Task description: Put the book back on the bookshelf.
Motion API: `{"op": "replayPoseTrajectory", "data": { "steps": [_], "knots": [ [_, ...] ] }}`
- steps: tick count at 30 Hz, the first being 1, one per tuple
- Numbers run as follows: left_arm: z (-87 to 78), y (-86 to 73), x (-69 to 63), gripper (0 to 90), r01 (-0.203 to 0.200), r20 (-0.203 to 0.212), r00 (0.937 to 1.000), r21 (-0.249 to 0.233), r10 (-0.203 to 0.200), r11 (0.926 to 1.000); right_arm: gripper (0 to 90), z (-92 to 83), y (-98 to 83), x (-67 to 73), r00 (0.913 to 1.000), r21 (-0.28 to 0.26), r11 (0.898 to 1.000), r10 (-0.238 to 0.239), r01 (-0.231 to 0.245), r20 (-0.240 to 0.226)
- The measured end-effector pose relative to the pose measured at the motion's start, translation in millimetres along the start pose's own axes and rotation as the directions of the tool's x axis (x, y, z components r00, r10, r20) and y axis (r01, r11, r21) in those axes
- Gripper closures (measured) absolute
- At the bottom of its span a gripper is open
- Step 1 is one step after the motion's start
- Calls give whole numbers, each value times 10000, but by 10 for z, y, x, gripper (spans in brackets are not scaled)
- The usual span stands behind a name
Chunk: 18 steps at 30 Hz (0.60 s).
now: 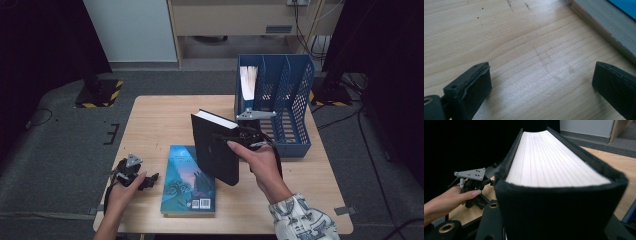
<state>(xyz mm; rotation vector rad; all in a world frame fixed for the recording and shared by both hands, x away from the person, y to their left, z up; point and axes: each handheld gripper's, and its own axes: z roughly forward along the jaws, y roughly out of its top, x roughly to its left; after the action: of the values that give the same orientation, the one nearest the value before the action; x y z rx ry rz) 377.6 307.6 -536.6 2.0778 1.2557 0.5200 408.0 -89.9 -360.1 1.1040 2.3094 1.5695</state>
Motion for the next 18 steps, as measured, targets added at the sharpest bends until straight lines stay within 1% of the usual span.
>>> {"op": "replayPoseTrajectory", "data": {
  "steps": [7, 10, 18],
  "knots": [
    [0, 0, -1, 14, 7, -3, 10000, 0, -7, 10000, 529, -56, -31, -43, 9996, -70, 9996, 283, -283, -80],
    [-1, 0, -3, 14, 6, -2, 10000, 9, -6, 10000, 530, -70, -45, -56, 9994, -103, 9994, 331, -332, -110],
    [2, 2, -6, 8, -8, 9, 10000, 24, 8, 10000, 530, -172, -79, -94, 9971, -407, 9966, 713, -723, -255]
  ]
}}
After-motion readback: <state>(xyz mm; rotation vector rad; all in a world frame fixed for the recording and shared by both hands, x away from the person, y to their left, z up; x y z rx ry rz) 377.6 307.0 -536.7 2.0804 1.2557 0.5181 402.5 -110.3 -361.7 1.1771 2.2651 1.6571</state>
